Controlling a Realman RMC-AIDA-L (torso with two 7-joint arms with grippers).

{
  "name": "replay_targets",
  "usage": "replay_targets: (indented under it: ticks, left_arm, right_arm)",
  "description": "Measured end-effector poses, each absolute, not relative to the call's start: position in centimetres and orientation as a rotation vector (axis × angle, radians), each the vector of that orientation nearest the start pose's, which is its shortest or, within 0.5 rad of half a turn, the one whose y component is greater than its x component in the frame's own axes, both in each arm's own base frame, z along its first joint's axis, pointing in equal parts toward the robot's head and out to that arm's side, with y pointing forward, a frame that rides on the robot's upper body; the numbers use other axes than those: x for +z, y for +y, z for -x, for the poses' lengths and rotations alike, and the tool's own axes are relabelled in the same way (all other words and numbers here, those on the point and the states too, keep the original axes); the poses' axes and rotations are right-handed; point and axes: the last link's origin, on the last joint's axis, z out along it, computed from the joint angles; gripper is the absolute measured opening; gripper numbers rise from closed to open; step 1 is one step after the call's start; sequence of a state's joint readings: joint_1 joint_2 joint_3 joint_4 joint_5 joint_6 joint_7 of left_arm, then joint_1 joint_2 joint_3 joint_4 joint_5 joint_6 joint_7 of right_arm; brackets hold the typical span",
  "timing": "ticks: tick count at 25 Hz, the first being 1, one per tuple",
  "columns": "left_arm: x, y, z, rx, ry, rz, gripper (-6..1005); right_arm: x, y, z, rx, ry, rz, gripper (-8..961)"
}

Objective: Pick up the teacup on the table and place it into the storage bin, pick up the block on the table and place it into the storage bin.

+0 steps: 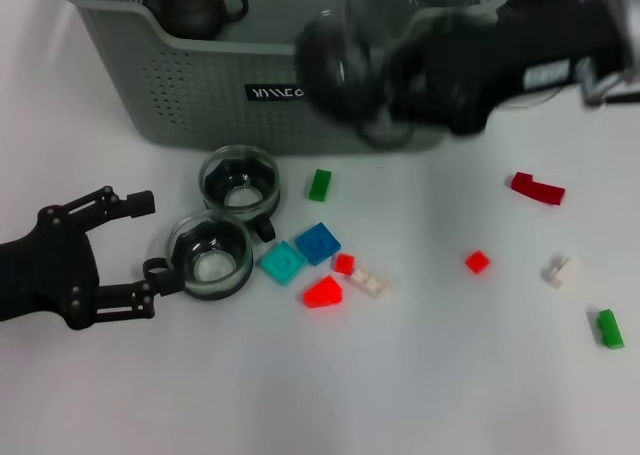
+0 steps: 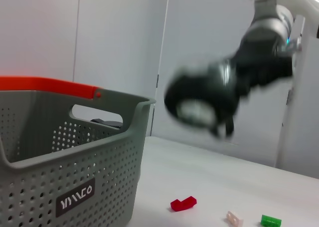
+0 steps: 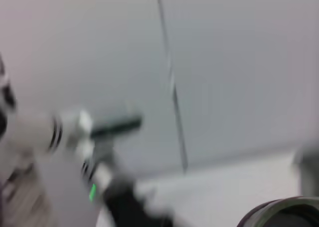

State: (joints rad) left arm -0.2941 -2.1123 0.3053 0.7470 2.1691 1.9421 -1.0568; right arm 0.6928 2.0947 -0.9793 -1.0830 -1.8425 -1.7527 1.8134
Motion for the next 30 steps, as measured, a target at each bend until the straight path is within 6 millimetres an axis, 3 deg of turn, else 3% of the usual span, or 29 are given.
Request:
replay_targets:
  ticks: [3,6,11,17,20,30]
  left_arm:
    - [3.6,22.6,31.8,-0.850,-0.459,2.623,947]
    - [3.6,22.8,31.6,-0.854,-0.455,2.627,947]
    - [3.5,22.8,31.6,-0.858,-0.460,2.627,947]
    - [3.4,23.0,31.4,-0.866,-0.455,2.629,947]
    - [3.3,23.0,31.3,-0.867,-0.454,2.630,947]
    - [3.1,22.9,31.4,-0.873,-0.464,2.626,947]
  right_arm:
    - [3.5,35.8,-10.0,0.930,0.258,2.942,58]
    - [3.1,38.4,-8.6,0.959,0.370,2.776,57]
    - [0.3,43.4,-6.2,0.741,0.549,2.579,57]
    - [-4.3,47.7,-4.8,0.387,0.678,2.489,57]
    - [-6.2,48.8,-4.7,0.215,0.720,2.452,57]
    - [-6.4,48.7,-6.8,0.045,0.757,2.425,58]
